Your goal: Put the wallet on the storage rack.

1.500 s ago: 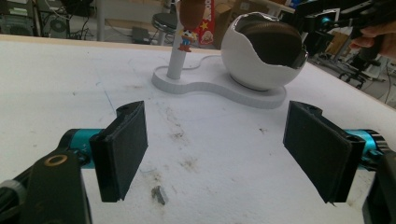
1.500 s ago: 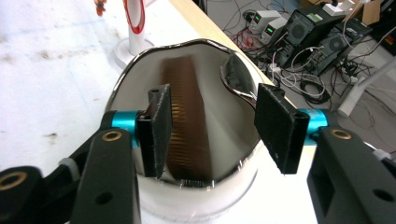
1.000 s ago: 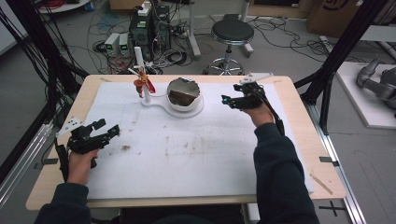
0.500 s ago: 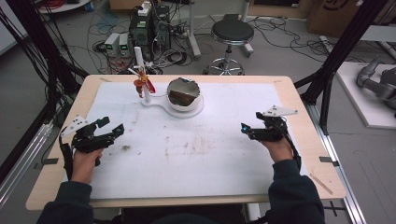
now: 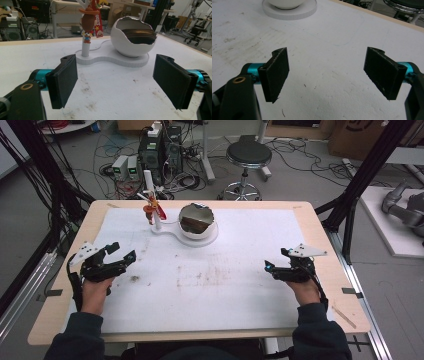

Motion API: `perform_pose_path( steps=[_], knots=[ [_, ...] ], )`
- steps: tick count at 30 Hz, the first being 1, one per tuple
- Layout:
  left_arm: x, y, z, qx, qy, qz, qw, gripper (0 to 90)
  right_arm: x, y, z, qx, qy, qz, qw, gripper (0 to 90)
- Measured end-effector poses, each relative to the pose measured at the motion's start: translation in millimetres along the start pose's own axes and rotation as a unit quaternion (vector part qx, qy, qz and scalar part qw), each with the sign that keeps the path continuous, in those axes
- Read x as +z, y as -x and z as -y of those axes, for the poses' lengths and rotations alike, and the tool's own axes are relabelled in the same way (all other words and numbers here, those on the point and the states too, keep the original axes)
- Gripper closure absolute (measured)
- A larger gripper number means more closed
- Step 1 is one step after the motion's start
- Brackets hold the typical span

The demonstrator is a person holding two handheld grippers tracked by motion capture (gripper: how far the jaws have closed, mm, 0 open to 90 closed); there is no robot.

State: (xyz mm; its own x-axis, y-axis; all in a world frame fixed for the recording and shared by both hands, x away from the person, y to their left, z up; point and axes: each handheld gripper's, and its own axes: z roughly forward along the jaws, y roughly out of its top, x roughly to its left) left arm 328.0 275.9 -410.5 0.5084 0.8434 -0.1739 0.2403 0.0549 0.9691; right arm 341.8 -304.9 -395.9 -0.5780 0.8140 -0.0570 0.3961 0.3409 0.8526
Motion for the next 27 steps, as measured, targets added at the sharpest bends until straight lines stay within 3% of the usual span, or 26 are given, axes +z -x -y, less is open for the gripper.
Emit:
perform_pose_path(
  steps=[8,27],
  knots=[
    [-0.8,1.9,1.1,0.006,-0.009,0.003,0.9999,19.8,-6.9,2.0,2.3,0.015,0.024,0.014,0.9995,20.7],
    [2.2,1.8,2.6,0.005,-0.012,0.005,0.9999,19.8,-6.0,5.0,5.2,0.025,0.022,0.015,0.9993,20.7]
  ],
)
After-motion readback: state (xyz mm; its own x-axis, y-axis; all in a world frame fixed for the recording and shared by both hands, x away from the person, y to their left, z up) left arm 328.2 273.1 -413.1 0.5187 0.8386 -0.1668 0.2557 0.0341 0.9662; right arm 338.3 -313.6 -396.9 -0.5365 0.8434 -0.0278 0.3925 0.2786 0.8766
